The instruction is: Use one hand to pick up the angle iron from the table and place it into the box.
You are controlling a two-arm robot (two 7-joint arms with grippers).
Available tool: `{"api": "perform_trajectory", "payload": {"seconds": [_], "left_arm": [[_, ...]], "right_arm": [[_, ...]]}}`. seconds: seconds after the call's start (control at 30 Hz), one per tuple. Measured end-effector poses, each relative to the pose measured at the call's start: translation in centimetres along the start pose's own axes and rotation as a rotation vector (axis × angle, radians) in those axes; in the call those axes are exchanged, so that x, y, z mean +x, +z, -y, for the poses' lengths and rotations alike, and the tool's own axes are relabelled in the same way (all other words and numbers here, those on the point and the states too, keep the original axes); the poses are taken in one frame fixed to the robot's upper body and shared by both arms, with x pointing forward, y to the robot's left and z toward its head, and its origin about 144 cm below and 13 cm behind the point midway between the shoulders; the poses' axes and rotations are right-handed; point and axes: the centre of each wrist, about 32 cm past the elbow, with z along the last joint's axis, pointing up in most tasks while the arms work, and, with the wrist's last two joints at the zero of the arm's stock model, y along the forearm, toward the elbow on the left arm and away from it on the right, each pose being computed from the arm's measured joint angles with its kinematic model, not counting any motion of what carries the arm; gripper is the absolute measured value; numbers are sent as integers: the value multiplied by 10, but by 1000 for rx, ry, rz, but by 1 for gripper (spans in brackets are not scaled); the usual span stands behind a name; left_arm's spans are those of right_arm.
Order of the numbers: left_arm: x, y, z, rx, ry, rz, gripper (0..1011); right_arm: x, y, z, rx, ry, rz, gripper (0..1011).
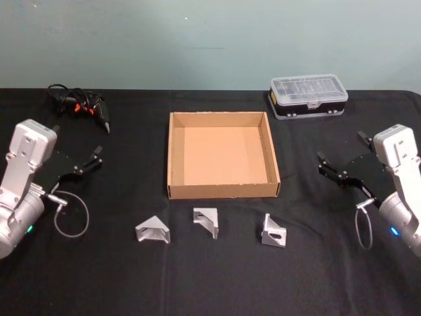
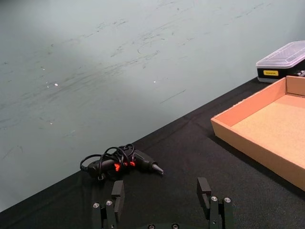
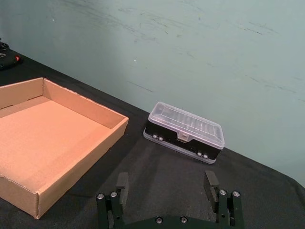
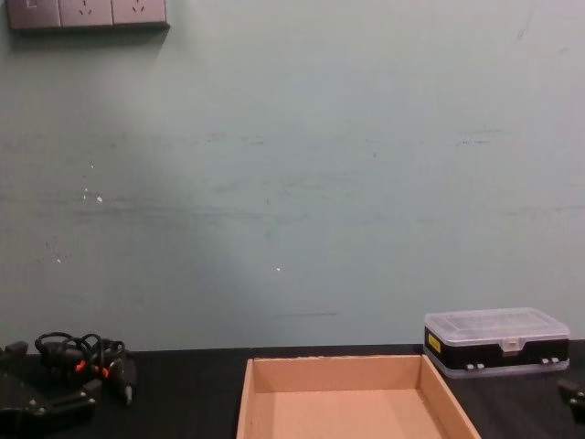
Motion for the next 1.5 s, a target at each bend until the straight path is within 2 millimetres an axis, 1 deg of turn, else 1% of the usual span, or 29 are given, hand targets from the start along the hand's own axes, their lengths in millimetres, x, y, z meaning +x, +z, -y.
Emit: {"api": "perform_trajectory", "payload": {"seconds": [1.17,1.4,1.5], "left_arm": [[0,0,0,0,0,0,1000],[0,0,0,0,0,0,1000],[0,0,0,0,0,0,1000]], "right_arm": [[1,0,1,0,-5,-8,1003],[6,6,7,7,-2,-11,1003],[11,13,13,14,10,-9,1003]]}}
